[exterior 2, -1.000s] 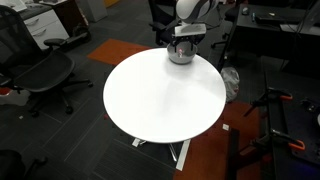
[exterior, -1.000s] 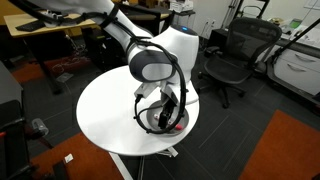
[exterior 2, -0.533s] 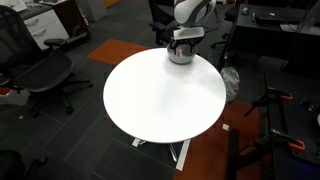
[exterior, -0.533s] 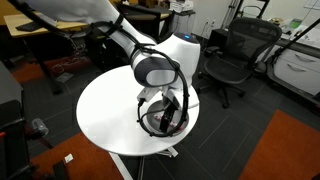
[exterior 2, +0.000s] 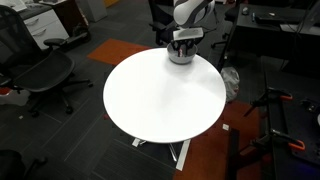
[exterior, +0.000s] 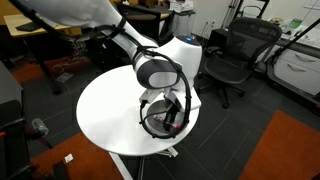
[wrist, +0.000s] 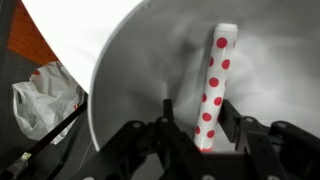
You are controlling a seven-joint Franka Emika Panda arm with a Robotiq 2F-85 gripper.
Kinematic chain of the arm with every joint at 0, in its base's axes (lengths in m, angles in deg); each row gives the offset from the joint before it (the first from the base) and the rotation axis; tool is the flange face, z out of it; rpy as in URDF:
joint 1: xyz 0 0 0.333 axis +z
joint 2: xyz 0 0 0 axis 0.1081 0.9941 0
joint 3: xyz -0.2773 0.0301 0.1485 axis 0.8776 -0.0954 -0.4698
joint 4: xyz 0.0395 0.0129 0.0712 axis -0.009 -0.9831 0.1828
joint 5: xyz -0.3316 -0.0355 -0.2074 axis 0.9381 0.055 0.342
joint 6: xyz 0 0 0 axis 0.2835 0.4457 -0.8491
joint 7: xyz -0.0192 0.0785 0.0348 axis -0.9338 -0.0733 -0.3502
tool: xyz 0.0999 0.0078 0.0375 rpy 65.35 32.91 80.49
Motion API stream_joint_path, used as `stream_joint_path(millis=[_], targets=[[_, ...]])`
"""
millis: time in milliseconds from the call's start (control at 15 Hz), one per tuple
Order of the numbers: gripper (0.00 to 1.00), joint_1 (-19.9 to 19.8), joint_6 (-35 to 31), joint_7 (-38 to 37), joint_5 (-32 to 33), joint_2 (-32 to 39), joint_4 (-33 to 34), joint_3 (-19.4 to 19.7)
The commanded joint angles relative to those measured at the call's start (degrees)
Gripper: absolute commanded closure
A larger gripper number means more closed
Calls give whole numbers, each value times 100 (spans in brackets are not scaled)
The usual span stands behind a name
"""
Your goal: Pick up the marker from the bowl and place it on the table
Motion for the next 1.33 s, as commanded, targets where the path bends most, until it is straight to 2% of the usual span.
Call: stream_joint_path(millis=[0, 67, 133, 200, 400, 800, 1067, 1267], targets=[[87, 28, 278, -41, -63, 60, 232, 98], [95, 28, 280, -37, -56, 59, 242, 108], [99, 42, 288, -3, -25, 33, 234, 118], [96, 131, 281, -8, 90, -55, 147, 193], [95, 308, 52, 24, 255, -553, -339, 315], [95, 545, -171, 306, 373, -2187, -1563, 416], [95, 823, -164, 363, 839, -3336, -2366, 302], [95, 1164, -47, 228, 1240, -3893, -2767, -14]])
